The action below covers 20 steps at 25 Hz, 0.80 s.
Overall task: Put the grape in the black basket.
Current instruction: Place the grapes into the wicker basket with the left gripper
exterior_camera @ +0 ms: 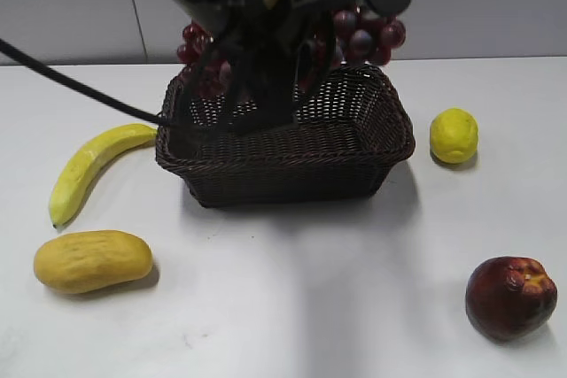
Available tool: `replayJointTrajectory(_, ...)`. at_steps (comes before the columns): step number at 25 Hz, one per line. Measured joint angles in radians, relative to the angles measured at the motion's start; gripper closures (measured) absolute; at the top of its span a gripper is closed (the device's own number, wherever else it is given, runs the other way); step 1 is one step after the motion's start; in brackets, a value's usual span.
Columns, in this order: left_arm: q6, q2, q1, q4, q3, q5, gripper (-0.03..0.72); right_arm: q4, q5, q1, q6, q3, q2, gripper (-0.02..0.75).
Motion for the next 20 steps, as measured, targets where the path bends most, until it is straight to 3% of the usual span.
replayJointTrajectory(10, 0.019, 0.068, 0.229, 0.020, -0.006, -0.318, 0.412, 0.000, 0.000, 0.000, 0.000, 0.000, 0.000, 0.239)
replayJointTrajectory(15, 0.020, 0.170, 0.248, 0.022, -0.006, -0.393, 0.414, 0.000, 0.000, 0.000, 0.000, 0.000, 0.000, 0.239)
replayJointTrajectory(20, 0.020, 0.283, 0.248, 0.113, -0.006, -0.453, 0.414, 0.000, 0.000, 0.000, 0.000, 0.000, 0.000, 0.239)
